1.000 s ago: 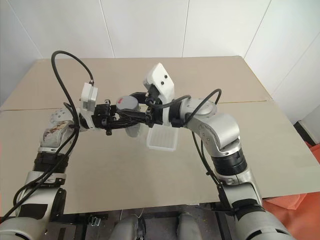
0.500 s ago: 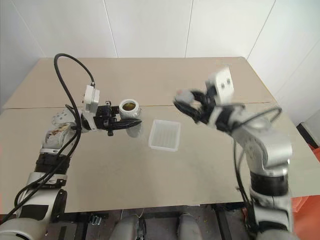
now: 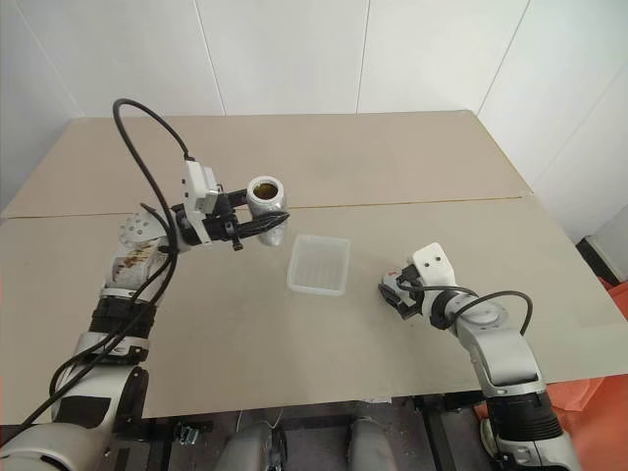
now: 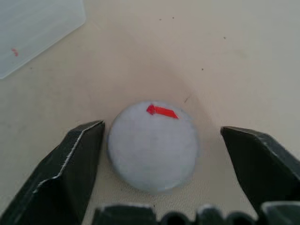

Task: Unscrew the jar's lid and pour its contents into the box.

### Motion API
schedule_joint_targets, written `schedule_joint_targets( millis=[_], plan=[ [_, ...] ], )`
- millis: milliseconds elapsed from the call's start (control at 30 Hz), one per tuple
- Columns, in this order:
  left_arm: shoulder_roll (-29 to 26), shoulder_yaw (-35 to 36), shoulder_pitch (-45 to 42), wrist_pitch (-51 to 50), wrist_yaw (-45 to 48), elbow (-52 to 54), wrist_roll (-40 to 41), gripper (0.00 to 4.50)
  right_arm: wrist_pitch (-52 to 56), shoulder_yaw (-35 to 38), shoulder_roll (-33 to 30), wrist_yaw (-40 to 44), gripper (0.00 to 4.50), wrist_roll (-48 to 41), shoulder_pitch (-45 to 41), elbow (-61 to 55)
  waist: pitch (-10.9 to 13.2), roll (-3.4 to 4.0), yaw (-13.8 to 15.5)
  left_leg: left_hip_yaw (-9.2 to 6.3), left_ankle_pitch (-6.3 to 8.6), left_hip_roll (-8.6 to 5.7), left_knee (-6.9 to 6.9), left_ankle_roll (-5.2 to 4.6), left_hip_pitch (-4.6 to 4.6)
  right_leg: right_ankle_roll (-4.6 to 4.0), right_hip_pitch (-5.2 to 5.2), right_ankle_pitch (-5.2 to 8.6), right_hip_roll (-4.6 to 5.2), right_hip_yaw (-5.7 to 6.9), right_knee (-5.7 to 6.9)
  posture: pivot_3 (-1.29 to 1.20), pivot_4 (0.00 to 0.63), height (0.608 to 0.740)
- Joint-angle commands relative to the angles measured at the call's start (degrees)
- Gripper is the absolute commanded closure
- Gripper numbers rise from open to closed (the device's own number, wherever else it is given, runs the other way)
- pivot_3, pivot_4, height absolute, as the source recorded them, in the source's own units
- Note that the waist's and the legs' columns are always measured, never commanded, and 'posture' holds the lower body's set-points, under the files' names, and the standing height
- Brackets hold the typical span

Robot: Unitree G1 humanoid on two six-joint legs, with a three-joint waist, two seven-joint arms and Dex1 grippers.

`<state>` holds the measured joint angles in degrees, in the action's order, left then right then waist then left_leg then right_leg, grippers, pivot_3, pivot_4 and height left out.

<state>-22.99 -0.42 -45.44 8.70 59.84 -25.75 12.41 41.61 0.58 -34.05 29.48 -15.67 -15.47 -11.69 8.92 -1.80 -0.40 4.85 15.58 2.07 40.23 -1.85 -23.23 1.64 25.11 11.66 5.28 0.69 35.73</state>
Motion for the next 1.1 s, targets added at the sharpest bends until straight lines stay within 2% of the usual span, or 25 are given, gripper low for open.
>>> schedule_joint_targets(
  millis=[33, 100, 133, 200, 267, 333, 467, 567, 733, 1067, 1100],
  plan=[
    [-0.9, -3.4, -5.0, 19.3, -12.1, -6.3, -13.9, 2.51, 3.9, 7.0, -3.3, 4.8, 0.03, -7.4, -3.3, -7.5, 0.0, -0.01, 0.4, 0.00, 0.00, -0.01, 0.00, 0.00, 0.00, 0.00, 0.00, 0.00, 0.01, 0.00, 0.00, 0.00, 0.150, 0.740],
    [-3.1, -7.8, -8.8, 32.2, -25.8, -11.9, -28.3, 2.51, 7.7, 10.0, -5.8, 8.3, 0.03, -13.2, -5.6, -10.5, 0.0, -0.03, 0.8, 0.00, 0.00, -0.02, 0.01, -0.01, -0.01, 0.01, 0.01, -0.02, 0.02, 0.00, -0.03, 0.00, 0.150, 0.740],
    [-3.9, -9.4, -10.2, 36.1, -30.8, -13.9, -33.1, 2.51, 9.2, 10.8, -6.6, 9.4, 0.03, -15.3, -6.4, -11.4, 0.0, -0.03, 0.9, 0.00, 0.01, -0.02, 0.00, -0.01, 0.00, 0.02, -0.01, -0.03, 0.02, 0.01, -0.06, 0.00, 0.150, 0.740],
    [-7.1, -16.3, -15.0, 43.0, -46.4, -17.0, -49.1, 2.51, 13.7, 9.9, -10.4, 13.2, 0.03, -19.4, -9.1, -13.3, 0.0, -0.03, 1.1, 0.00, 0.01, -0.01, -0.05, -0.02, 0.01, 0.02, -0.04, -0.03, 0.01, 0.04, -0.08, 0.00, 0.150, 0.740],
    [-9.9, -25.6, -20.6, 44.1, -63.5, -18.8, -66.1, 2.51, 14.8, 8.5, -13.2, 16.8, 0.03, -21.9, -11.0, -14.5, 0.0, -0.04, 1.2, 0.00, 0.02, -0.01, -0.12, -0.02, -0.01, 0.03, -0.06, -0.04, 0.03, 0.11, -0.07, 0.00, 0.150, 0.740],
    [-10.9, -34.2, -25.2, 42.5, -76.5, -20.8, -78.1, 2.51, 15.3, 7.1, -14.6, 18.2, 0.03, -22.8, -12.8, -14.4, 0.0, -0.04, 1.3, 0.00, 0.02, -0.05, -0.13, -0.04, -0.05, 0.06, -0.06, -0.05, 0.06, 0.13, -0.02, 0.00, 0.150, 0.740],
    [-9.4, -47.2, -31.5, 36.9, -93.9, -24.7, -93.0, 2.51, 16.9, 5.5, -15.1, 18.9, 0.03, -24.0, -17.1, -13.1, 0.0, -0.04, 1.3, 0.06, 0.08, -0.09, -0.06, -0.13, -0.11, 0.13, -0.04, -0.06, 0.14, 0.13, 0.03, 0.00, 0.150, 0.740],
    [-6.0, -52.5, -35.1, 30.6, -99.4, -29.2, -98.1, 2.51, 18.4, 5.0, -14.5, 18.5, 0.03, -25.2, -19.8, -12.3, 0.0, -0.05, 1.3, 0.09, 0.07, -0.08, -0.04, -0.13, -0.23, 0.13, 0.09, -0.06, 0.13, 0.15, 0.08, 0.00, 0.150, 0.740],
    [-2.6, -58.7, -36.9, 25.9, -101.5, -31.7, -102.1, 2.51, 19.0, 5.6, -13.2, 17.5, 0.03, -26.5, -20.5, -12.6, 0.0, -0.06, 1.3, 0.09, 0.08, -0.07, 0.02, -0.14, -0.38, 0.16, 0.17, -0.05, 0.14, 0.19, 0.06, 0.00, 0.150, 0.740],
    [-2.1, -58.5, -37.1, 26.7, -99.3, -33.3, -98.2, 2.51, 19.1, 7.0, -12.7, 15.2, 0.03, -29.5, -19.7, -14.0, 0.0, -0.07, 1.2, 0.09, 0.08, -0.06, 0.07, -0.14, -0.38, 0.16, 0.19, -0.04, 0.15, 0.19, 0.14, 0.00, 0.150, 0.740],
    [-2.1, -54.4, -35.9, 30.3, -95.7, -34.6, -91.8, 2.51, 18.4, 6.6, -12.8, 15.1, 0.03, -29.0, -19.2, -14.3, 0.0, -0.07, 1.2, 0.09, 0.08, -0.06, 0.08, -0.14, -0.38, 0.16, 0.18, -0.04, 0.16, 0.18, 0.14, 0.00, 0.150, 0.740]
  ],
)
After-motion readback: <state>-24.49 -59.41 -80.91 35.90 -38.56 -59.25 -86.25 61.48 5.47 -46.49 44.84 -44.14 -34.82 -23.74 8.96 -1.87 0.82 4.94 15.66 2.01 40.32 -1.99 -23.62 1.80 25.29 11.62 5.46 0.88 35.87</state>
